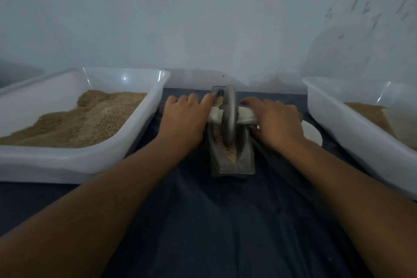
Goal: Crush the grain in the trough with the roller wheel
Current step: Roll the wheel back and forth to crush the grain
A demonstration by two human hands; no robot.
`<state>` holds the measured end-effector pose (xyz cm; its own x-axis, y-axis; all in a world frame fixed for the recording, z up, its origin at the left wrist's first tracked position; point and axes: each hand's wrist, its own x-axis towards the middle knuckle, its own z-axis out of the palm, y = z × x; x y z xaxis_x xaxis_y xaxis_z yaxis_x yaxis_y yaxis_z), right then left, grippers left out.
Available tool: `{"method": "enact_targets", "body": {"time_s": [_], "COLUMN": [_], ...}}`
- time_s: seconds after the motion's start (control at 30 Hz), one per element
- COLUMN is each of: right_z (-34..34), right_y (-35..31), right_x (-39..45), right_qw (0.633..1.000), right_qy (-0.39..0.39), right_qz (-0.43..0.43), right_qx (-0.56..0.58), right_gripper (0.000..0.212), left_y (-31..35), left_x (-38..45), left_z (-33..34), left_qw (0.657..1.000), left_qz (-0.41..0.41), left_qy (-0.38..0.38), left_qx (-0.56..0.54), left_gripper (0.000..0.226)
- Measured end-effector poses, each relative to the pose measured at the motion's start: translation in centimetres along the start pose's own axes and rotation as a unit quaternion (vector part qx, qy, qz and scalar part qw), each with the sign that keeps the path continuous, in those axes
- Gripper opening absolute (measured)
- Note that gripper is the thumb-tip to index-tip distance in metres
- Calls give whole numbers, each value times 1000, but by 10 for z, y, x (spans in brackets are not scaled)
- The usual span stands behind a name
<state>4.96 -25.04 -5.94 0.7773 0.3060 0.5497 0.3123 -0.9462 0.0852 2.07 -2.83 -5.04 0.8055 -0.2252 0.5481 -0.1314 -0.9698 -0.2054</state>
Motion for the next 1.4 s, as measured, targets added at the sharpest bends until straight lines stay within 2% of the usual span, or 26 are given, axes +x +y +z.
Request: {"method": "enact_targets", "body": {"time_s": [0.23, 0.7, 0.97, 1.1, 1.27, 1.4], "right_z": [12, 25, 21, 11, -2, -11], "right_y": [2, 13, 6, -2, -8, -10], "right_x": [34, 68, 44, 28, 0, -15], "right_qw": [1000, 992, 999, 1000, 999, 999], "right_qy": [-19, -109, -35, -3, 13, 1], "right_qz": [14, 58, 38, 24, 22, 35], "right_qx": [10, 16, 11, 12, 21, 35], "right_gripper": [38, 45, 35, 27, 31, 33], "left_y": [-9, -8, -4, -1, 5, 6], "left_x": [23, 56, 31, 15, -3, -2], "left_z": [20, 32, 24, 13, 2, -12], "left_qw": [1000, 998, 999, 999, 999, 999], "left_qz": [-14, -21, -15, -17, -5, 5], "left_qy": [-1, 32, 36, 14, 14, -25], "left_qx": [-21, 42, 31, 30, 39, 39], "left_gripper": [55, 39, 42, 55, 58, 64]}}
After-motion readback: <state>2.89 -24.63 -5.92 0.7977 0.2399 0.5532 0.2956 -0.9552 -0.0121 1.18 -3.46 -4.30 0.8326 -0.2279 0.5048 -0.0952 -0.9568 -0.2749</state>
